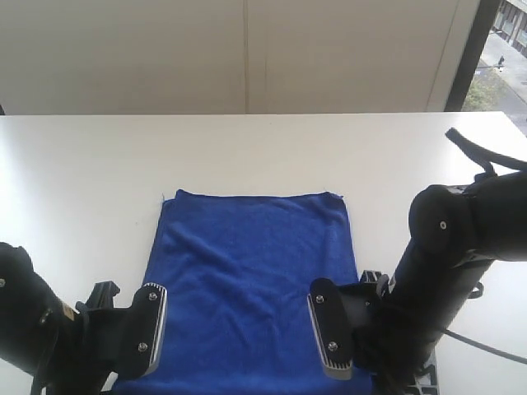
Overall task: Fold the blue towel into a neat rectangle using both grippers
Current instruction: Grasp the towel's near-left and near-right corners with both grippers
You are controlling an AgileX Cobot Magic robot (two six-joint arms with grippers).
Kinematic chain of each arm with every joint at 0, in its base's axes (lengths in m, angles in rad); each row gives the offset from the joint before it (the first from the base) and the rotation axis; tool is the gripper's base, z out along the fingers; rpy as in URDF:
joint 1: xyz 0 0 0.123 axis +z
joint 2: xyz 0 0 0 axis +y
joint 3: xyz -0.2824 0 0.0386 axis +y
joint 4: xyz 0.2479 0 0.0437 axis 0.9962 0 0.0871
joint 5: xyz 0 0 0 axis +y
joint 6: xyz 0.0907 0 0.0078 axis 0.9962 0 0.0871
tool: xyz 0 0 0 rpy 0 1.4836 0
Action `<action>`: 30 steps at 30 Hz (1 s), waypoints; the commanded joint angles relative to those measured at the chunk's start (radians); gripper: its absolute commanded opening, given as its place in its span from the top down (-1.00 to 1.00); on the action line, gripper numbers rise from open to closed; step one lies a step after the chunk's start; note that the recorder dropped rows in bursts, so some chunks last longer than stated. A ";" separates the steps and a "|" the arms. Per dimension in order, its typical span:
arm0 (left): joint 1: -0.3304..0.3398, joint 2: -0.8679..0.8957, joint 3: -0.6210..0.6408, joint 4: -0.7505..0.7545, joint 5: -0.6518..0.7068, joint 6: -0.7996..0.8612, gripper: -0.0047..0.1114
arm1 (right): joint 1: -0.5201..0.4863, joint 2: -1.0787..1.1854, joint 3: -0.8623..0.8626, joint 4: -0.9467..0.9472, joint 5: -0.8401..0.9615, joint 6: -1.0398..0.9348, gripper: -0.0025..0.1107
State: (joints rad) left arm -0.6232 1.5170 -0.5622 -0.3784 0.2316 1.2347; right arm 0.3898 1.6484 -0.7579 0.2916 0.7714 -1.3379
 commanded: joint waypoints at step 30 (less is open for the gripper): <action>0.002 0.012 0.007 -0.001 0.001 -0.001 0.15 | 0.022 0.001 0.063 -0.003 -0.172 -0.021 0.19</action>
State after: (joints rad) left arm -0.6232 1.5170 -0.5622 -0.3784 0.2233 1.2347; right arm 0.4102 1.6484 -0.7090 0.2920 0.5997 -1.3514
